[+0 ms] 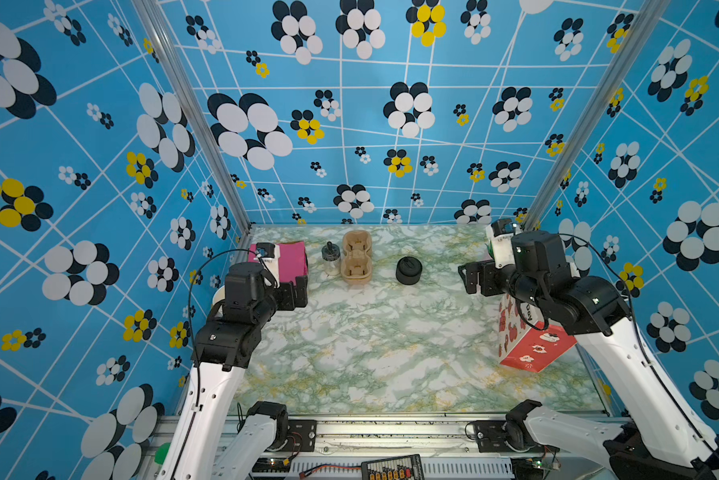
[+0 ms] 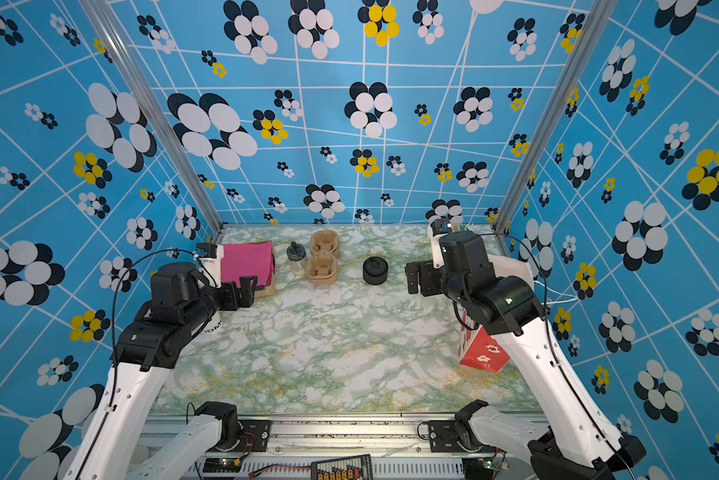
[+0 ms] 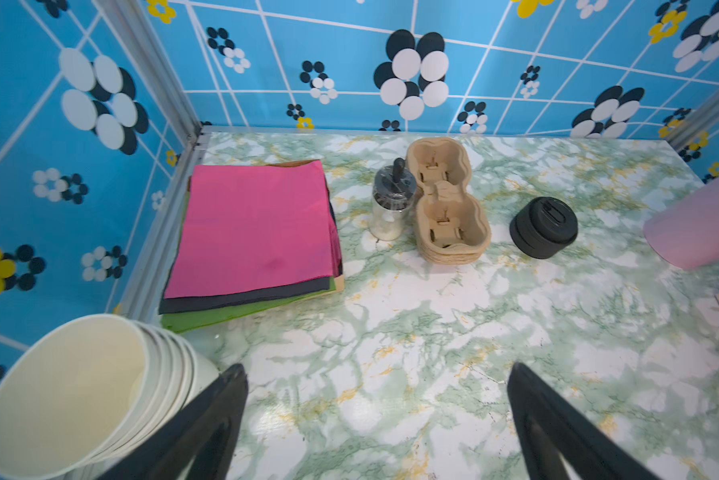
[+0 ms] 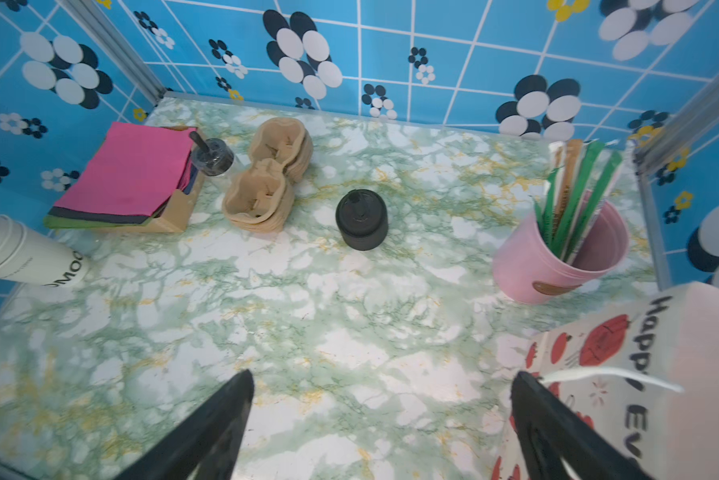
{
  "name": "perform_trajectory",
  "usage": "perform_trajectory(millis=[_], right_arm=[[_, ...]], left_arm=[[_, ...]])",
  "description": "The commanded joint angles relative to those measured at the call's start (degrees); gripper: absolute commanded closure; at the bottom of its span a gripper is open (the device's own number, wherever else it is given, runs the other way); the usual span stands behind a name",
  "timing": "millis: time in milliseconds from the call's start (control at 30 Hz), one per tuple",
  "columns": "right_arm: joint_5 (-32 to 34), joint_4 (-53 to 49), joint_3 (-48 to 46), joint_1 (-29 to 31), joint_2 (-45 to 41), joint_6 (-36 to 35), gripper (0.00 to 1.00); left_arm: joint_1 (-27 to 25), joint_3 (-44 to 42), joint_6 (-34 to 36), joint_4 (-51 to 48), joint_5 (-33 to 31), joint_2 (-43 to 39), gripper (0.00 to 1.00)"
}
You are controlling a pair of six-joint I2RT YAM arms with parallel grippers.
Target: Pack the takeout coffee
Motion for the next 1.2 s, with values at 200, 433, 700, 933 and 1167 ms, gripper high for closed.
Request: perform_trajectory(millis=[200, 433, 700, 933, 1167], right_arm=[[-9.94, 14.66, -10.02, 2.49, 5.78, 1.64, 0.01], [-8.02, 18.54, -14.17, 4.61, 8.41, 0.58, 0.01], [-5.65, 22.11, -18.06, 8.12, 11.28, -0.3, 0.01], [-7.49, 25.31, -20.45, 8.61, 12.22, -1.09, 0.01], [-9.29, 27.01, -21.35, 8.56, 13.38, -1.15, 0.01]], left_arm=[[11.16, 8.16, 4.1, -15.11, -6.84, 8.62, 0.12], [13.01, 4.69, 4.34, -10.4, -11.58, 13.16, 0.26], [13.76, 6.6, 4.74, -9.28, -13.89, 19.27, 0.31], [13.78, 7.55, 6.27, -9.73, -18.51, 23.63, 0.4], [14.3, 5.74, 7.26, -6.76, -20.91, 25.83, 0.5]])
